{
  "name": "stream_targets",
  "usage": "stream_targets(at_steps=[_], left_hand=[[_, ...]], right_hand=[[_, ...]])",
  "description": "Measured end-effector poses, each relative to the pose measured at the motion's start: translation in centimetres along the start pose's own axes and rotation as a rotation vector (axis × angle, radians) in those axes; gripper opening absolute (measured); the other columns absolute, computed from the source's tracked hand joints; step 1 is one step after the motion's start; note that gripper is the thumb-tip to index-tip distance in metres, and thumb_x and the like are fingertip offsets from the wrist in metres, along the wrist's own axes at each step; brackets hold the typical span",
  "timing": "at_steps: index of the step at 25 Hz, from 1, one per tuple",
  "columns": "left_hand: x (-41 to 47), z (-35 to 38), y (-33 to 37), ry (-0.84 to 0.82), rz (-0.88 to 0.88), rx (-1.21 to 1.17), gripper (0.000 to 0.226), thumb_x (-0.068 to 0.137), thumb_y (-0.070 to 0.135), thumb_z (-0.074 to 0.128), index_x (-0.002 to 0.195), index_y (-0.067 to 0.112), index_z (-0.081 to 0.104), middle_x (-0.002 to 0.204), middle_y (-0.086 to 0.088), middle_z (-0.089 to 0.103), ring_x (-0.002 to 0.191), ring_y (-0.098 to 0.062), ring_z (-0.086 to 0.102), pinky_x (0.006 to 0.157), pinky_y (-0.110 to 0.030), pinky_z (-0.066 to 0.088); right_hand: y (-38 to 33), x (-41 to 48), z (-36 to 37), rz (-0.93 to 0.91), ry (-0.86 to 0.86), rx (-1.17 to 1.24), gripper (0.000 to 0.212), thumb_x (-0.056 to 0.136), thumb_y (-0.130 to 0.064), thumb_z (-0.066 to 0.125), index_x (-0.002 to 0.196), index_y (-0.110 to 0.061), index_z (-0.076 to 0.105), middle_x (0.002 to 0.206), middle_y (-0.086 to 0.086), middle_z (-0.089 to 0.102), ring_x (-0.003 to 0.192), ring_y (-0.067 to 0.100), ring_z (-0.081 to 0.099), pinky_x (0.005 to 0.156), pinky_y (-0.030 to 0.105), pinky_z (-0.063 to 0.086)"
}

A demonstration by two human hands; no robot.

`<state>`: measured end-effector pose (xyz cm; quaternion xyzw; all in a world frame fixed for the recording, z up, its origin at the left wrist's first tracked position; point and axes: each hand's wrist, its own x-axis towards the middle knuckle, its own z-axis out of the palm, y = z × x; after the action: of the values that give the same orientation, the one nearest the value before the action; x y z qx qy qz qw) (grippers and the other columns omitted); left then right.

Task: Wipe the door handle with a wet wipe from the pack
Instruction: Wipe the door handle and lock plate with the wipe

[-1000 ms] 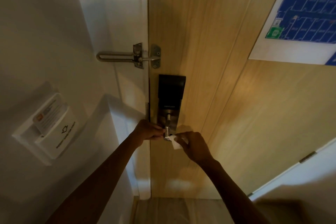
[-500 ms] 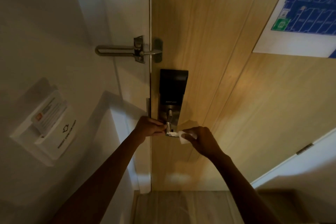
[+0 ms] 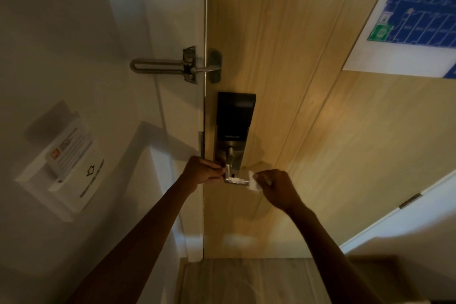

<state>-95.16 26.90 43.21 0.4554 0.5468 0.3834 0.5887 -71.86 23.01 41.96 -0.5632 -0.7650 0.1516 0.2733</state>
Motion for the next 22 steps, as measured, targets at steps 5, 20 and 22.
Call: stream_targets(at_steps=[5, 20, 22], left_hand=[[0.4, 0.0, -0.1, 0.015, -0.004, 0.005, 0.020, 0.075, -0.009, 0.070, 0.095, -0.010, 0.067, 0.104, -0.027, 0.069, 0.065, -0.013, 0.073, 0.067, -0.027, 0.061], [0.5, 0.0, 0.1, -0.032, 0.006, 0.158, 0.018, 0.076, -0.003, 0.072, 0.094, -0.003, 0.069, 0.102, -0.020, 0.071, 0.090, -0.026, 0.071, 0.088, -0.037, 0.057], [0.5, -0.2, 0.0, -0.026, -0.001, 0.104, 0.021, 0.076, -0.005, 0.071, 0.097, -0.007, 0.068, 0.101, -0.018, 0.071, 0.079, -0.018, 0.073, 0.078, -0.031, 0.060]], right_hand=[[1.0, -0.7, -0.7, 0.144, 0.148, -0.007, 0.027, 0.096, -0.021, 0.053, 0.081, -0.014, 0.074, 0.069, 0.001, 0.068, 0.050, -0.002, 0.048, 0.052, 0.014, 0.033], [0.7, -0.5, 0.9, 0.011, 0.125, -0.012, 0.043, 0.095, -0.036, 0.039, 0.072, -0.013, 0.067, 0.064, 0.002, 0.067, 0.054, 0.015, 0.061, 0.055, 0.033, 0.051], [1.4, -1.1, 0.5, 0.044, 0.211, 0.038, 0.040, 0.096, -0.037, 0.041, 0.075, -0.017, 0.070, 0.066, 0.000, 0.069, 0.056, 0.009, 0.062, 0.056, 0.027, 0.050]])
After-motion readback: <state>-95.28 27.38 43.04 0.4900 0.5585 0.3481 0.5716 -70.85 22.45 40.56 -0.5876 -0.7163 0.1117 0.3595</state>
